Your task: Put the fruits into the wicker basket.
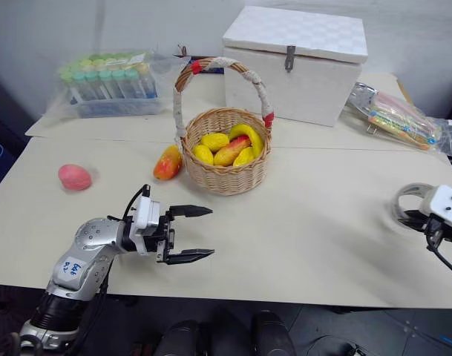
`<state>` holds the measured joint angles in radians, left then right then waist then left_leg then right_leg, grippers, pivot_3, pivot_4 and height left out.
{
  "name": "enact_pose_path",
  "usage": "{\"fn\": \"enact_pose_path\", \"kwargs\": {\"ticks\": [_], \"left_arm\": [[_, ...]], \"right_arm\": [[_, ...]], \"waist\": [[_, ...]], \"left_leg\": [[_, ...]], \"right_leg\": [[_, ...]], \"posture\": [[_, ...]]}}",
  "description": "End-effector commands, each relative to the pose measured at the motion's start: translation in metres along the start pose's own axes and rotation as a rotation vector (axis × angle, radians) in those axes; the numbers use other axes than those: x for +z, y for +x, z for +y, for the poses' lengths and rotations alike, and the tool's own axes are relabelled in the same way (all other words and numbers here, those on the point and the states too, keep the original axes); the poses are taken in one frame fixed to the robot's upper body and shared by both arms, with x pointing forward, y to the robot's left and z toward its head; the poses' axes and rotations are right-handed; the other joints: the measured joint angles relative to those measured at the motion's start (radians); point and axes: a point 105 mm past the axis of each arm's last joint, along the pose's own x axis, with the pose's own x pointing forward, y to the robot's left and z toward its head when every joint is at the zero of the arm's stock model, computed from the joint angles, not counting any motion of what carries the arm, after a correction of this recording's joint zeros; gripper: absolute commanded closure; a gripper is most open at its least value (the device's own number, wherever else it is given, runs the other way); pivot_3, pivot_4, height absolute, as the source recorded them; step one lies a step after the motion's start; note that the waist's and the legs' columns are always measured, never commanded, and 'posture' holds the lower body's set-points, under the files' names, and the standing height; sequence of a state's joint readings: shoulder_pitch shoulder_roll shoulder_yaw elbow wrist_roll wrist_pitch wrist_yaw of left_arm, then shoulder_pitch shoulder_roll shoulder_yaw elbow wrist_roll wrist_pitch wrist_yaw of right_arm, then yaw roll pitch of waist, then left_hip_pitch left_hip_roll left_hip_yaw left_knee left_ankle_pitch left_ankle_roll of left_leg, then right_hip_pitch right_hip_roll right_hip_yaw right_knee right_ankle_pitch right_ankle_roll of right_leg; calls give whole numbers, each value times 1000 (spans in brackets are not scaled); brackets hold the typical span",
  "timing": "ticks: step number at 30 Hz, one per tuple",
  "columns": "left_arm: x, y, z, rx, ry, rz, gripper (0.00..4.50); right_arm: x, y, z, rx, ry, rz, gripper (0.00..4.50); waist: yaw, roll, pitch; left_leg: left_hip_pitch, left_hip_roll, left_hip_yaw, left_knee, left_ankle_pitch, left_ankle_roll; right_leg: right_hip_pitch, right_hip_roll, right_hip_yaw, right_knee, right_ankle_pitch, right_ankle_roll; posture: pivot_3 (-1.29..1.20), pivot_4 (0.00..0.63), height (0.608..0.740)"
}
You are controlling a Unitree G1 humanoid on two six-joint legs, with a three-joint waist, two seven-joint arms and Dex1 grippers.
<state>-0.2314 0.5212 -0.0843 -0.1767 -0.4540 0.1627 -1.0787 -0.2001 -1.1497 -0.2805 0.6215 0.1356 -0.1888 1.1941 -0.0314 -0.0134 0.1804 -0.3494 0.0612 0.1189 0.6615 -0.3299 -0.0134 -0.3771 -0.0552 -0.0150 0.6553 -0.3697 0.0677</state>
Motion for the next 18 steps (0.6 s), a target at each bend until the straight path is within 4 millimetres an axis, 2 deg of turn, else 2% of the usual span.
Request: {"fn": "enact_pose_path", "kwargs": {"ticks": [1, 2, 5, 6, 9, 12, 16, 18], "left_arm": [[3, -2, 0, 22, 12, -6, 0], [1, -4, 0, 27, 10, 2, 0], [-10, -8, 0, 55, 8, 30, 0], [-13, -10, 2, 78, 6, 32, 0], [-18, -17, 10, 158, 52, 31, 0], [-20, -37, 26, 293, 201, 76, 0], [-27, -91, 48, 629, 179, 101, 0], [-35, -130, 48, 812, 169, 156, 0]], "right_arm": [[7, -7, -9, -34, -17, -71, 3583], [9, -8, -10, -39, -13, -82, 3364], [12, -17, -11, -50, -9, -107, 2280], [14, -21, -11, -59, -19, -118, 2047], [23, -31, -10, -63, -53, -159, 982], [64, -36, -6, -46, -97, -330, 29], [121, -20, 21, 34, -162, -548, 29], [153, 0, 52, 104, -91, -717, 29]], "waist": [[0, 0, 0], [0, 0, 0], [1, 0, 0], [1, 0, 0], [3, 0, 0], [1, 1, 0], [-11, 0, 0], [-17, -1, -1]], "left_leg": [[0, 0, 0, 0, 0, 0], [0, 0, 0, 0, 0, 0], [0, 0, 0, 1, 0, 0], [0, 0, 0, 1, 0, 0], [0, 0, 0, 1, 0, 0], [0, 0, 0, 1, -1, 0], [0, 3, 0, 0, -2, -2], [1, 5, -1, 0, -2, -3]], "right_leg": [[0, 0, 0, 0, 0, 0], [0, 0, 0, 0, 0, 0], [0, 0, 1, 1, 0, 1], [0, 0, 1, 0, 0, 1], [0, 0, 1, 0, 1, 1], [0, 0, 1, 0, 1, 2], [0, 2, 1, 0, 1, 2], [0, 3, 1, 0, 1, 2]], "posture": [[0, 150, 740], [0, 150, 740], [0, 150, 740], [0, 150, 740], [0, 150, 740], [0, 150, 740], [0, 150, 740], [0, 150, 740]]}}
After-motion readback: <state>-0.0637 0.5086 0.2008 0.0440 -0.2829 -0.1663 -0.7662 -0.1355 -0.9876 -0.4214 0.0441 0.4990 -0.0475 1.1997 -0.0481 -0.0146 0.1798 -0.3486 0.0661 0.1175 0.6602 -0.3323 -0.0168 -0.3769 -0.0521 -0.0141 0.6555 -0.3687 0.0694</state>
